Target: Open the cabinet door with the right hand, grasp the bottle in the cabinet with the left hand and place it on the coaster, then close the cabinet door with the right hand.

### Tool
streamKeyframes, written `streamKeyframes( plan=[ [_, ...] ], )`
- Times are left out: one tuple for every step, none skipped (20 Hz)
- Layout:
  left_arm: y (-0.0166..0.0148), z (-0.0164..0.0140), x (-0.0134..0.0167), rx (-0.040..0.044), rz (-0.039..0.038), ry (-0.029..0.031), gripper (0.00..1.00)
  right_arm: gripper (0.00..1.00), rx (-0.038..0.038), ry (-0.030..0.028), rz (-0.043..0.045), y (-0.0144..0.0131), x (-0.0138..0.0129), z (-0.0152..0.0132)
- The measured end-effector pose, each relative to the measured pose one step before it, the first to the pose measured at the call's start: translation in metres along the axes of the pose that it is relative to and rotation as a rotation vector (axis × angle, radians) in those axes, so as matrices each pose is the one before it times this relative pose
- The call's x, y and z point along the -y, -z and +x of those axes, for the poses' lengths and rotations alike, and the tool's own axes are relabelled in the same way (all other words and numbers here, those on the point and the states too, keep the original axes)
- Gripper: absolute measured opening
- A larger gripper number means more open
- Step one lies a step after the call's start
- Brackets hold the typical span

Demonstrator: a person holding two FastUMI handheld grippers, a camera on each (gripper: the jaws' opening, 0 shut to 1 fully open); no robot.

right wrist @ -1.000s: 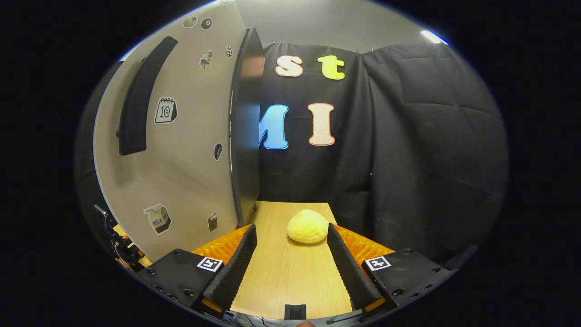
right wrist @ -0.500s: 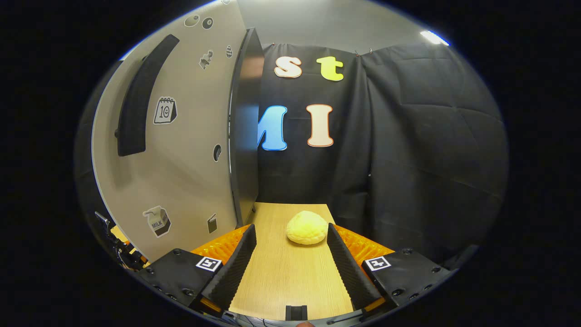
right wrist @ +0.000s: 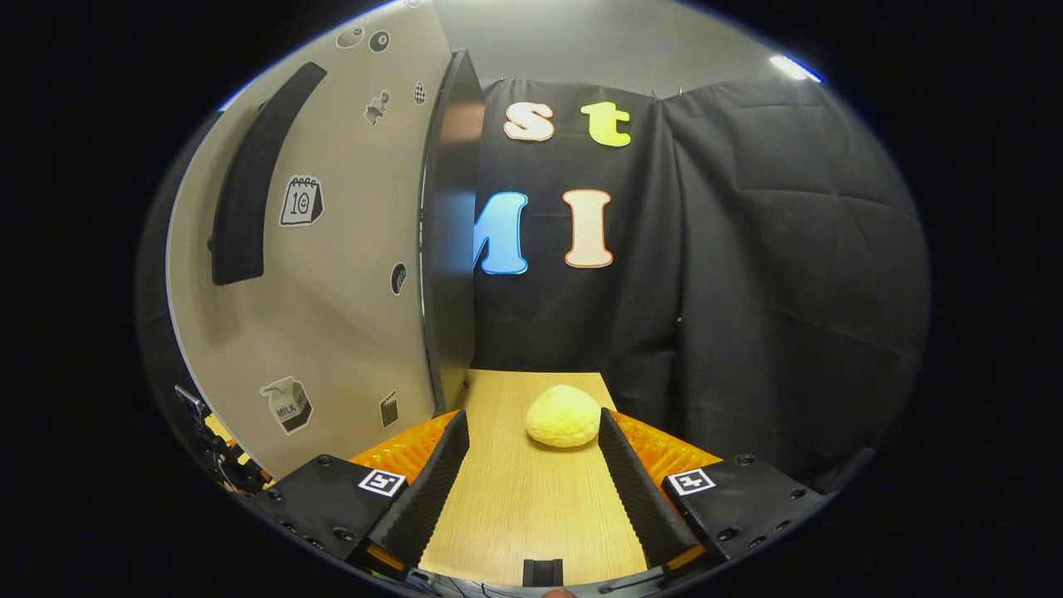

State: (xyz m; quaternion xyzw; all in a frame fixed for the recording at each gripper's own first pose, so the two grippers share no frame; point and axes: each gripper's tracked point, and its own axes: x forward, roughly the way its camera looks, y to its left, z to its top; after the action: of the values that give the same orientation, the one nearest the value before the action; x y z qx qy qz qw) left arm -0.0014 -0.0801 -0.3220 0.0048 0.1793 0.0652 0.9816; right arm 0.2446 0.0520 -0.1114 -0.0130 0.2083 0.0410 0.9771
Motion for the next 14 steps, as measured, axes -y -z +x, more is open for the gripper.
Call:
streamKeyframes(
  plan=[
    [-0.00025,-0.00129,-0.00170,0.00225,-0.00439,-0.00452,0.88,0.94,-0.00198,-0.00196,-0.00169,0.00044,-0.00024,0.00101],
    [-0.00246,-0.00038,-0.00104,0.00431,-0.00684,-0.00040,0.88,0.94,-0.00308,-0.00392,-0.00116,0.00085,-0.00027,0.00043],
    [-0.00061,-0.00015,-0.00055,0.00458,-0.00939,-0.00084,0.87,0.94,-0.00058,-0.00173,-0.00055,0.00014,-0.00015,0.00001],
    [-0.00114,-0.00103,-0.00246,0.00084,-0.00793,-0.00638,0.87,0.94,0.00187,-0.00265,-0.00047,-0.00040,0.00020,0.00013],
    [-0.00055,-0.00158,-0.00247,0.00449,-0.00438,-0.00773,0.87,0.94,0.00091,-0.00182,-0.00035,-0.00024,0.00012,0.00034],
    [-0.00102,-0.00096,-0.00067,-0.00322,0.00225,-0.00152,0.87,0.99,0.00205,-0.00122,0.00077,-0.00118,0.00132,-0.00073],
    [-0.00062,-0.00281,-0.00014,-0.00420,0.00777,-0.00195,0.87,0.94,0.00230,-0.00468,0.00333,-0.00149,0.00017,-0.00001],
    [-0.00419,-0.00333,-0.00139,-0.00076,0.00927,-0.00360,0.91,0.99,0.00464,-0.00505,0.00633,-0.00292,-0.00007,-0.00149],
    [-0.00383,-0.00433,0.00075,0.00027,0.00448,0.00164,0.91,0.94,0.00682,-0.00617,0.00687,-0.00328,0.00047,-0.00148],
    [-0.00600,-0.00603,0.00120,0.00473,-0.00066,0.00380,0.94,0.99,0.01097,-0.00942,0.00646,-0.00476,-0.00052,-0.00154],
    [-0.00672,-0.00634,0.00136,0.00522,0.00021,0.00390,0.90,0.99,0.01145,-0.01168,0.00573,-0.00608,-0.00194,-0.00049],
    [-0.00759,-0.00649,0.00068,0.00364,0.00069,0.00235,0.90,0.94,0.01321,-0.01367,0.00702,-0.00641,-0.00240,-0.00094],
    [-0.00780,-0.00838,0.00097,0.00370,0.00134,0.00190,0.94,0.94,0.01333,-0.01479,0.00943,-0.00590,-0.00252,-0.00179],
    [-0.00912,-0.00667,0.00029,0.00278,0.00228,-0.00159,0.87,0.99,0.01020,-0.02053,0.01218,-0.00637,-0.00308,-0.00110]
  ],
)
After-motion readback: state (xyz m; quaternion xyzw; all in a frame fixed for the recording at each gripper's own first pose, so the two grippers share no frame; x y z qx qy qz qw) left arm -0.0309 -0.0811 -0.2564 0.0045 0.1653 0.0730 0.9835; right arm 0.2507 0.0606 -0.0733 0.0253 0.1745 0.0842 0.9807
